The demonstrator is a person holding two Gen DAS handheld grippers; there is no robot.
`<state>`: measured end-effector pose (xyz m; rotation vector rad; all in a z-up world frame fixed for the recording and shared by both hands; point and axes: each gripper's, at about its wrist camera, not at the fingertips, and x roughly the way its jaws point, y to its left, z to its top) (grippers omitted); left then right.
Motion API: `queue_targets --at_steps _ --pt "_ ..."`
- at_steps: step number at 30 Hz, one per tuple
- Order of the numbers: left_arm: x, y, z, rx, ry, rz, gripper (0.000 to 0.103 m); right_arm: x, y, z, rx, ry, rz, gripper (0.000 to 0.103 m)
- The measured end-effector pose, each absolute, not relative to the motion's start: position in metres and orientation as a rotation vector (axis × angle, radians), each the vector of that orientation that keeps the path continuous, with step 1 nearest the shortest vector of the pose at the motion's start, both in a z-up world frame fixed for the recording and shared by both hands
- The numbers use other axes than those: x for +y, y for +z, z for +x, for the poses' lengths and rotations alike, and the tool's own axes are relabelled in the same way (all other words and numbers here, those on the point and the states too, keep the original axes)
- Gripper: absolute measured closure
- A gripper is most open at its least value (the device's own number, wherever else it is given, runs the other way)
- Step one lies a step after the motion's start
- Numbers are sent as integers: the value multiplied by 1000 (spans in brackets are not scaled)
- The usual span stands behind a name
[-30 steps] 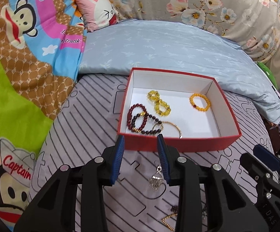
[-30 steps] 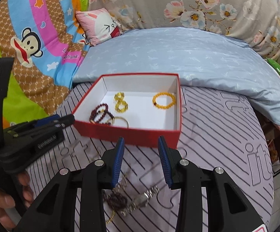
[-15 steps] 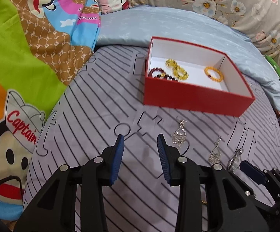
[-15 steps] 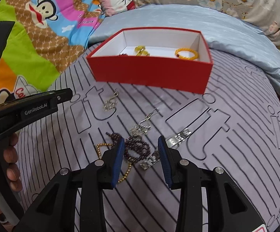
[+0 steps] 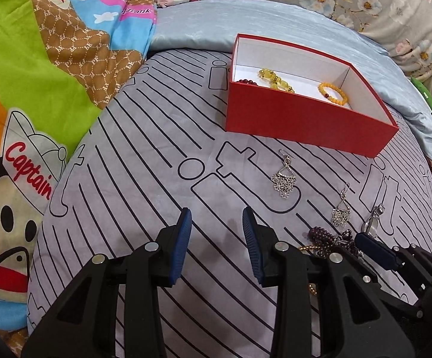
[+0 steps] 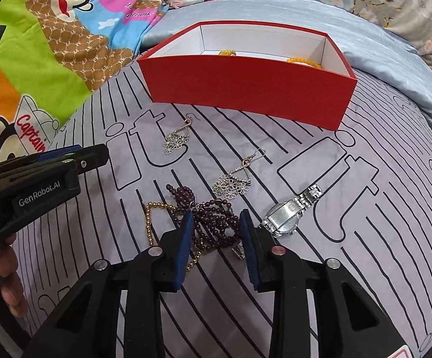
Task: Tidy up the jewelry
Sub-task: 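Move the right tool to the dark purple bead strand and grasp it, then grasp the gold chain bracelet with the left tool while the right tool holds the purple strand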
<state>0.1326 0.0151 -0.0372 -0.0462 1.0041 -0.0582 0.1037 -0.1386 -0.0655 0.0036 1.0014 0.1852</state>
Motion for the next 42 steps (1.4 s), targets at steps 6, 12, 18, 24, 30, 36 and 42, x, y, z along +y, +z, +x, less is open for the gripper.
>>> queue_targets --at_steps 6,12,18,24,30,36,42 --pt "18 -42 133 1015 -52 -53 69 -139 -68 104 1005 191 13 96" --pt "20 -44 135 1024 -54 -62 69 -144 -62 101 986 191 35 97" --pt "20 -44 135 1027 -67 -72 69 -158 -44 93 945 176 71 97" --pt "10 -44 126 1049 -116 -96 69 -171 -33 84 926 147 91 97" --pt "-11 -48 117 1069 -170 -89 63 -185 -34 73 934 114 116 97" --pt "-29 -58 117 1100 -204 -85 63 -192 -33 71 928 100 129 97" --pt "-40 -62 114 1071 -186 -37 64 -194 -34 74 927 101 148 97"
